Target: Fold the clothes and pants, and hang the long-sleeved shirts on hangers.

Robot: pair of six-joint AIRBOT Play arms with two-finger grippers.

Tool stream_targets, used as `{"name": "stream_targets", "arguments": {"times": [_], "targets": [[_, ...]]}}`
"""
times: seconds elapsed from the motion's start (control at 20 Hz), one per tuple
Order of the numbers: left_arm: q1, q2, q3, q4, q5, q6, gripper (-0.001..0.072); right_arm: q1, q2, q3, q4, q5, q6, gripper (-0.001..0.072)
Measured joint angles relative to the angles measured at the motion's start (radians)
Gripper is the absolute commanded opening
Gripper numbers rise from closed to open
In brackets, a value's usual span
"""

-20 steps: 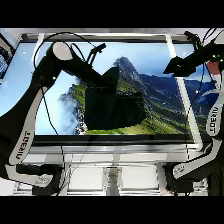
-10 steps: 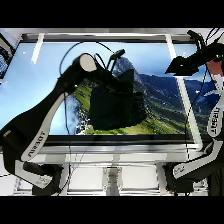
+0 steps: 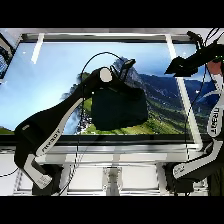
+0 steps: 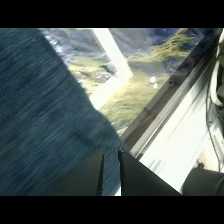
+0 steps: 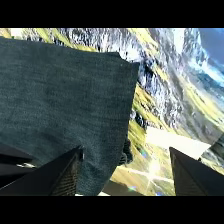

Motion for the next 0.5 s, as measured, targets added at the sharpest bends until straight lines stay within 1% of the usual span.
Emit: {"name": "stream_targets", "arguments": {"times": [0.15,0.2,0.25,0.3,0.4,0.5], "targets": [[0.004,-0.007,0.000,-0.028,0.023,0.037,0.0149,0.001,0.000,-0.034,0.002,0.004,-0.003,0.0593],[0.016,-0.008,0.000,-0.032,0.021,0.046,0.0149,0.002,0.000,-0.051,0.004,0.005,-0.010,0.0633],[0.035,-0.008,0.000,-0.031,0.011,0.053,0.0149,0.003,0.000,-0.074,0.009,0.005,-0.018,0.0656],[0.056,-0.009,0.000,-0.027,-0.009,0.055,0.0146,0.008,0.000,-0.103,0.014,0.001,-0.028,0.0686],[0.113,-0.008,0.000,0.005,-0.070,0.043,0.0143,0.027,0.000,-0.184,0.028,-0.023,-0.062,0.0687],[0.173,0.001,0.000,0.072,-0.146,0.014,0.0143,0.061,0.000,-0.289,0.036,-0.072,-0.111,0.0688]]}}
